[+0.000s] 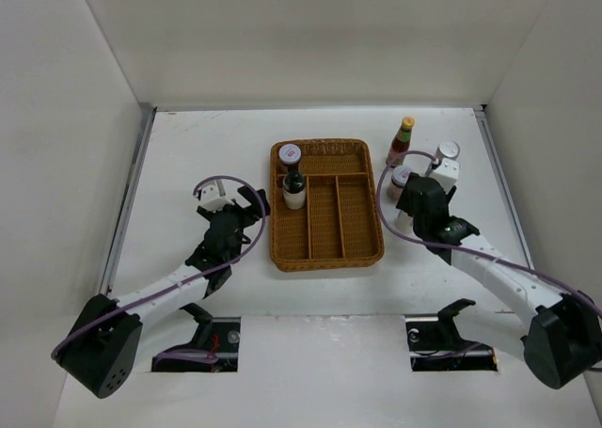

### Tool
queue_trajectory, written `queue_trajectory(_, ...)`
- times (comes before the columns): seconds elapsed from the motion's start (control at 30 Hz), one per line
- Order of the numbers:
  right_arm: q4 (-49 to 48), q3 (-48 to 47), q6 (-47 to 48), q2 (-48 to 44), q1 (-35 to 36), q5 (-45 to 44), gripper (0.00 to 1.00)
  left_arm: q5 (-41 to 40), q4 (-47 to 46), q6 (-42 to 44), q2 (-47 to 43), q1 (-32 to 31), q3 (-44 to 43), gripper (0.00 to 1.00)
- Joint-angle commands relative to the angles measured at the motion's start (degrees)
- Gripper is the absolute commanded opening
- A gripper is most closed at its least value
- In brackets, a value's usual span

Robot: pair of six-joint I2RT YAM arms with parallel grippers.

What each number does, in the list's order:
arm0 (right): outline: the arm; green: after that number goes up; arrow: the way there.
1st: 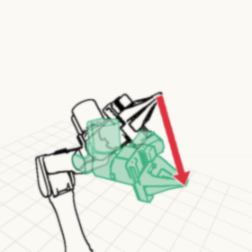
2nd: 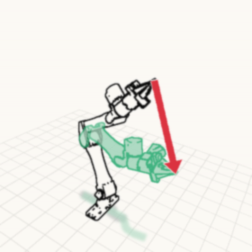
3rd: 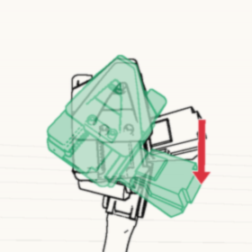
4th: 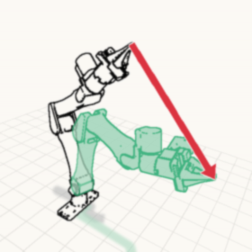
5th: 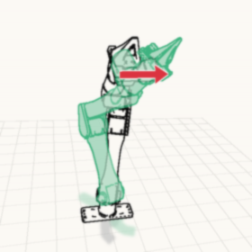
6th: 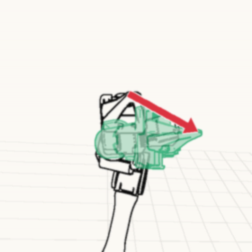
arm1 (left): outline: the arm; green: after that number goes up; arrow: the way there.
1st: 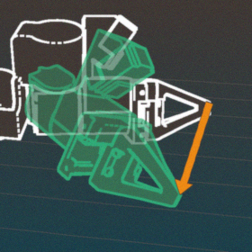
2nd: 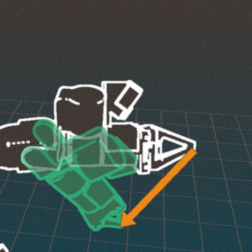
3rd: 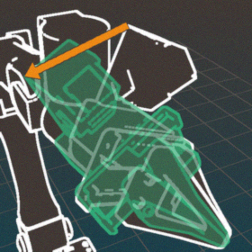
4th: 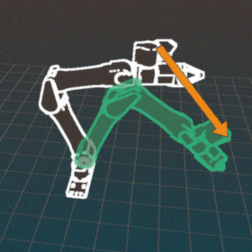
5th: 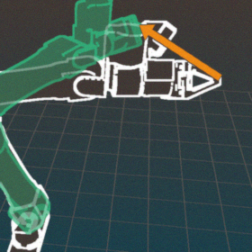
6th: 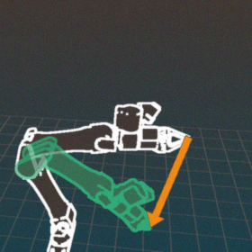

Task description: Organize the condiment bottles

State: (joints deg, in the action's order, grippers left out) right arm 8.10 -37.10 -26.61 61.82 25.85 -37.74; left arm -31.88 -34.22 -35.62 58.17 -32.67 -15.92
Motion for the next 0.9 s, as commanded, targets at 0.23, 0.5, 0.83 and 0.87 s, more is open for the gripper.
queue_trajectory(0.23, -2.0, -6.8, 3.3, -16.8, 12.8, -8.8, 0.46, -0.1, -4.4, -2.7, 0.3, 2.0, 1.9, 1.0)
queue_trajectory(0.5, -16.2, -16.4, 8.7, 0.8, 32.5, 0.4, 0.47, -1.3, -5.0, -5.7, -1.9, 6.3, 5.0, 0.99)
queue_trajectory(0.83, -23.2, -22.9, 8.3, 18.7, 35.8, 10.4, 0.48, -0.1, -4.3, -7.4, -2.9, 8.6, 6.3, 0.99)
queue_trajectory(0.87, -23.5, -22.9, 8.3, 20.1, 35.8, 11.0, 0.48, 0.3, -4.3, -7.4, -3.0, 8.6, 6.3, 0.99)
